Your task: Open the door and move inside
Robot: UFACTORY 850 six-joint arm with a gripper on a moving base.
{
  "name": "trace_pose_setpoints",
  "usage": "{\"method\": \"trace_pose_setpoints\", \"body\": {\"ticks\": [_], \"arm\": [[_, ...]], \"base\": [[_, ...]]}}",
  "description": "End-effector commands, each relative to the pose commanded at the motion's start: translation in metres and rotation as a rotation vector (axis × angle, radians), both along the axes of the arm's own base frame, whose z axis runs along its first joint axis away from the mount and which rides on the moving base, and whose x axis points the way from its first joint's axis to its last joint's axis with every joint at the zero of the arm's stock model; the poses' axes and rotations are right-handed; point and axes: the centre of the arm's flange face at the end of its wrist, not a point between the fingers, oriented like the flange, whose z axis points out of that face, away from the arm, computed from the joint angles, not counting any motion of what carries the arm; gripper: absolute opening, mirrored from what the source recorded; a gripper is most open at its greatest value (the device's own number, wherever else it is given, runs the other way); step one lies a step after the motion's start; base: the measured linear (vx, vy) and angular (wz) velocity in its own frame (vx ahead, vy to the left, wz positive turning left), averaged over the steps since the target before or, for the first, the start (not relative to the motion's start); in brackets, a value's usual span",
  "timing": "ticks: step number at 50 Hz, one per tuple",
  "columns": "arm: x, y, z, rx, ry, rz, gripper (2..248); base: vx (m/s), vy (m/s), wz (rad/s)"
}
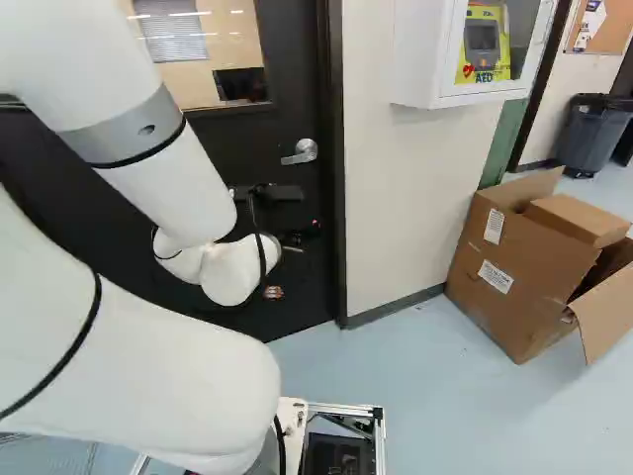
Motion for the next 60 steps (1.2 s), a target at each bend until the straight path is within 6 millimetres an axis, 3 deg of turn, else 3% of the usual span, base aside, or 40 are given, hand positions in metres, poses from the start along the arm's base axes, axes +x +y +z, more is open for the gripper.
{"method": "trace_pose_setpoints", "body": {"ticks": [29, 60], "arm": [[0.019, 0.0, 0.003, 0.0, 0.007, 0.0, 247], [0.046, -0.001, 0.032, 0.0, -0.067, -0.002, 247]], "base": [[0.0, 0.0, 0.0], [0.0, 0.0, 0.0]]}}
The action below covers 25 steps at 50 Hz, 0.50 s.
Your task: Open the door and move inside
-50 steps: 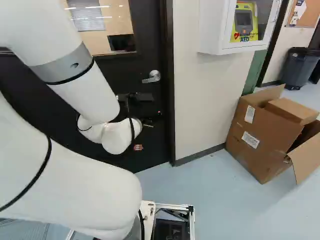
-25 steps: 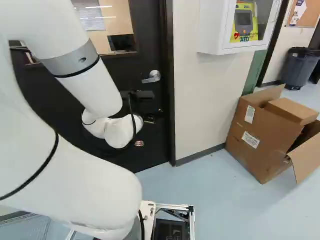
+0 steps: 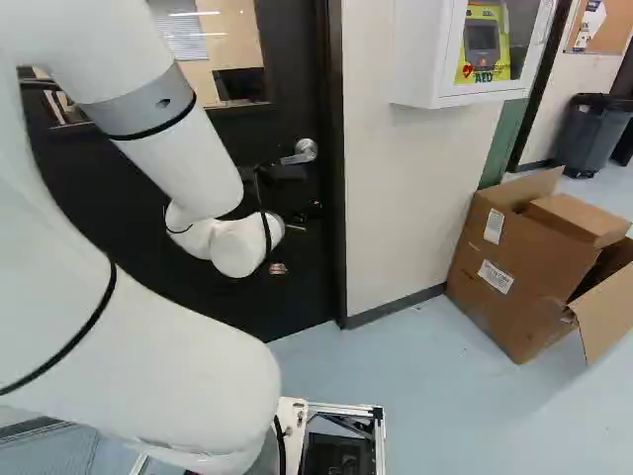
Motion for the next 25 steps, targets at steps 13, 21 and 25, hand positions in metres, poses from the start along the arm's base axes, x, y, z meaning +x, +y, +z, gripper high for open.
{"method": "trace_pose_setpoints", "body": {"ticks": [13, 21, 25], "arm": [[0.007, 0.001, 0.013, -0.01, -0.034, 0.017, 247], [0.01, 0.001, 0.021, -0.02, -0.055, 0.034, 247], [0.012, 0.002, 0.025, -0.026, -0.065, 0.044, 247]], "base": [[0.0, 0.0, 0.0], [0.0, 0.0, 0.0], [0.0, 0.0, 0.0]]}}
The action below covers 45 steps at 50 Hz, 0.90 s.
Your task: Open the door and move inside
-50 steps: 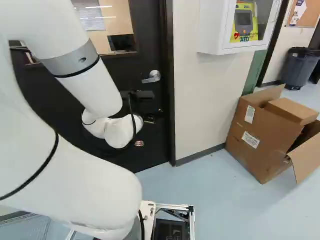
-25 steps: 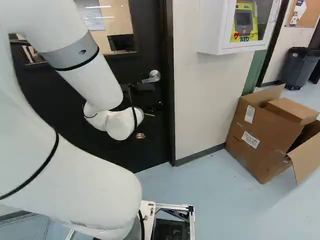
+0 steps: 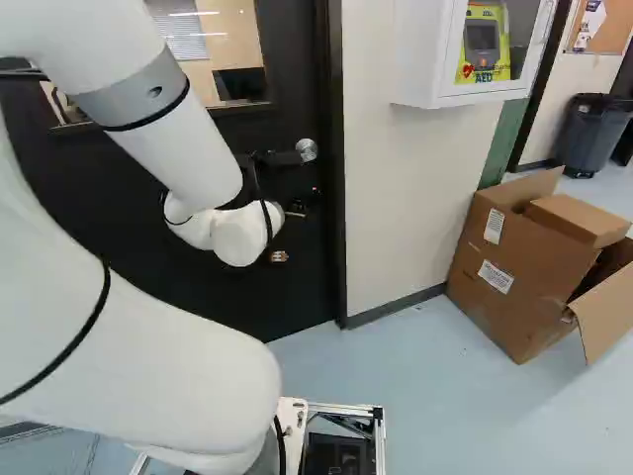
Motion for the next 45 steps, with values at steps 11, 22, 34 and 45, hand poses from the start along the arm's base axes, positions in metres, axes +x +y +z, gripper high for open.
{"method": "trace_pose_setpoints", "body": {"ticks": [11, 22, 34, 45], "arm": [[0.006, 0.001, 0.011, -0.021, -0.027, 0.03, 247], [0.013, 0.0, 0.022, -0.044, -0.053, 0.057, 247], [0.022, -0.002, 0.035, -0.071, -0.084, 0.084, 247], [0.03, -0.004, 0.047, -0.097, -0.115, 0.109, 247]], "base": [[0.0, 0.0, 0.0], [0.0, 0.0, 0.0], [0.0, 0.0, 0.0], [0.0, 0.0, 0.0]]}}
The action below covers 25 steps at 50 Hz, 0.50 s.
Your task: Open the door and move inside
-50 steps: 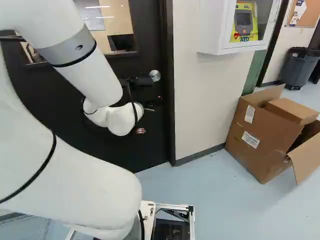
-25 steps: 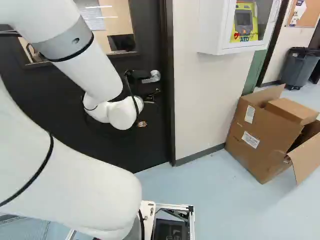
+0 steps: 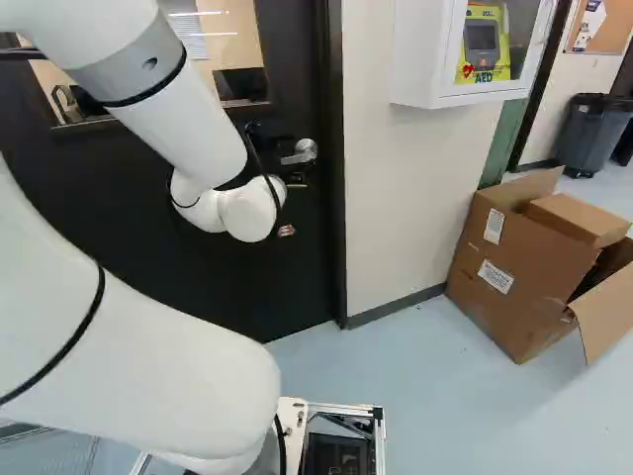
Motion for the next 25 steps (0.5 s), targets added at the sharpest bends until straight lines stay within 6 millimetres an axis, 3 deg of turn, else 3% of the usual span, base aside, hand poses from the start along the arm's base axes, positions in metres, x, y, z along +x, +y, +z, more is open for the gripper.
{"method": "trace_pose_setpoints", "body": {"ticks": [25], "arm": [[0.021, 0.001, 0.028, -0.082, -0.076, 0.098, 247]], "base": [[0.0, 0.0, 0.0]]}}
